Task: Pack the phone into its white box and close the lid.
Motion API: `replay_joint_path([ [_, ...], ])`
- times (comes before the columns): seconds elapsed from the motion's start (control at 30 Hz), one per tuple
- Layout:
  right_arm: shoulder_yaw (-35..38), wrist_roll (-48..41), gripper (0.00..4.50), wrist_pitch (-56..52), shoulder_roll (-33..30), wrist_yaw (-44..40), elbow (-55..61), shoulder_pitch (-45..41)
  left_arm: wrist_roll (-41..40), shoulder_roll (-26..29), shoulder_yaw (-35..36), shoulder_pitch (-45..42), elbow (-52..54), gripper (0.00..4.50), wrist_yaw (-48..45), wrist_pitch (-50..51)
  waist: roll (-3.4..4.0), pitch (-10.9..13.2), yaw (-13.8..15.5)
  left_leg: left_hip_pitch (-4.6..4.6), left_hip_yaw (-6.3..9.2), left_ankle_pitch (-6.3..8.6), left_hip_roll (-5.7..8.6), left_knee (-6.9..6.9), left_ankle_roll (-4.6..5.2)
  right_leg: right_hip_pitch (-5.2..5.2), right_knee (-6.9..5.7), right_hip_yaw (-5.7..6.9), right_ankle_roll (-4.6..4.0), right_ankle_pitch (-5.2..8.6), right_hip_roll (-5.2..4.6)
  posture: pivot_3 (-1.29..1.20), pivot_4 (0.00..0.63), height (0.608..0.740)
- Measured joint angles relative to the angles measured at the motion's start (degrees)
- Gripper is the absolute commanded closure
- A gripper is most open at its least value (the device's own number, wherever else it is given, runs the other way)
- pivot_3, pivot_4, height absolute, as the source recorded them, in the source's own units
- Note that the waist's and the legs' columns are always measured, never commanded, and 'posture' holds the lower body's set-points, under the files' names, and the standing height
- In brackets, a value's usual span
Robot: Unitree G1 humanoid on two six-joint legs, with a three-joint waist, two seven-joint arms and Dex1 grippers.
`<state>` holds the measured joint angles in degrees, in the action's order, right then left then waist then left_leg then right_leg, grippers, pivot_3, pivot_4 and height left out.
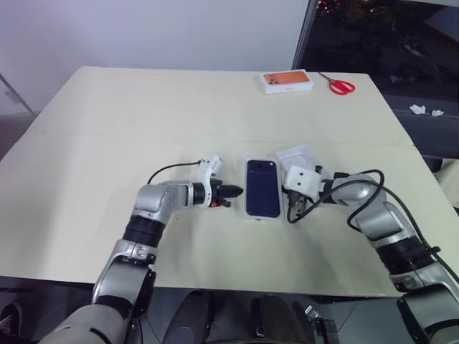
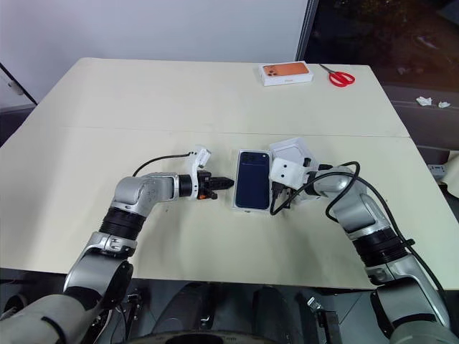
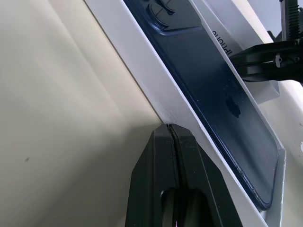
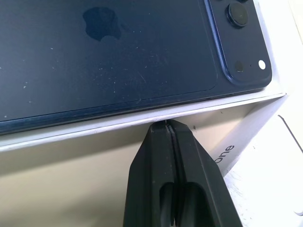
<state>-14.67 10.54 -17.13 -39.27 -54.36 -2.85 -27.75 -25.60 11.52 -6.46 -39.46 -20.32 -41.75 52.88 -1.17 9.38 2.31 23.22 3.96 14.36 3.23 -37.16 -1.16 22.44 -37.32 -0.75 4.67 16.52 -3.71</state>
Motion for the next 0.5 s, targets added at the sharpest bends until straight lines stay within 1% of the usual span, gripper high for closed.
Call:
replay_joint_path([
  [0.2, 0.19, 0.01, 4.50, 0.07, -0.05, -0.59, -1.32, -0.83, 1.41, -0.78, 0.06, -0.70, -1.24, 4.45, -0.86, -0.85, 0.00, 0.00, -0.04, -0.02, 0.00, 0.00, 0.00, 0.00, 0.00, -0.01, 0.00, 0.00, 0.01, -0.01, 0.01, 0.00, 0.150, 0.740],
  [0.27, 0.62, -0.82, 4.50, -1.71, 0.32, -1.34, -1.50, -1.28, 1.48, -0.79, 0.13, -0.69, -1.26, 4.45, -1.00, -0.88, 0.00, 0.00, -0.06, -0.01, 0.01, 0.00, 0.00, 0.00, 0.00, -0.01, 0.00, 0.00, 0.01, -0.01, 0.01, 0.00, 0.150, 0.740],
  [0.3, 1.00, -1.55, 3.95, -3.29, 0.58, -1.76, -1.61, -1.55, 1.51, -0.78, 0.16, -0.69, -1.26, 3.93, -1.14, -0.87, 0.00, 0.00, -0.07, -0.02, 0.01, 0.00, 0.00, 0.00, 0.00, -0.01, 0.00, 0.00, 0.01, -0.01, 0.01, 0.00, 0.150, 0.740],
  [0.33, 1.66, -1.98, 3.62, -4.64, 0.59, -2.01, -1.91, -1.82, 1.46, -0.78, 0.22, -0.68, -1.19, 3.62, -1.63, -0.85, 0.00, 0.00, -0.04, -0.01, 0.01, 0.00, 0.00, 0.00, 0.00, -0.01, 0.00, 0.00, 0.01, -0.01, 0.00, 0.00, 0.150, 0.740],
  [0.37, 1.91, -2.00, 3.15, -5.18, 0.39, -2.11, -2.11, -1.99, 1.40, -0.77, 0.34, -0.66, -1.06, 3.15, -1.88, -0.83, 0.00, 0.00, -0.04, -0.01, 0.01, 0.00, 0.00, 0.00, 0.00, -0.01, 0.00, 0.00, 0.01, -0.01, 0.00, 0.00, 0.150, 0.740],
  [0.5, 2.09, -1.72, 1.17, -4.26, -1.54, -2.60, -2.12, -2.59, 0.64, 1.10, 0.69, 0.56, 3.07, 1.32, -2.78, 0.89, 0.02, -0.01, -0.69, -0.04, 0.01, 0.01, -0.05, 0.04, 0.01, 0.02, -0.02, -0.01, 0.02, -0.01, 0.02, 0.00, 0.150, 0.740],
])
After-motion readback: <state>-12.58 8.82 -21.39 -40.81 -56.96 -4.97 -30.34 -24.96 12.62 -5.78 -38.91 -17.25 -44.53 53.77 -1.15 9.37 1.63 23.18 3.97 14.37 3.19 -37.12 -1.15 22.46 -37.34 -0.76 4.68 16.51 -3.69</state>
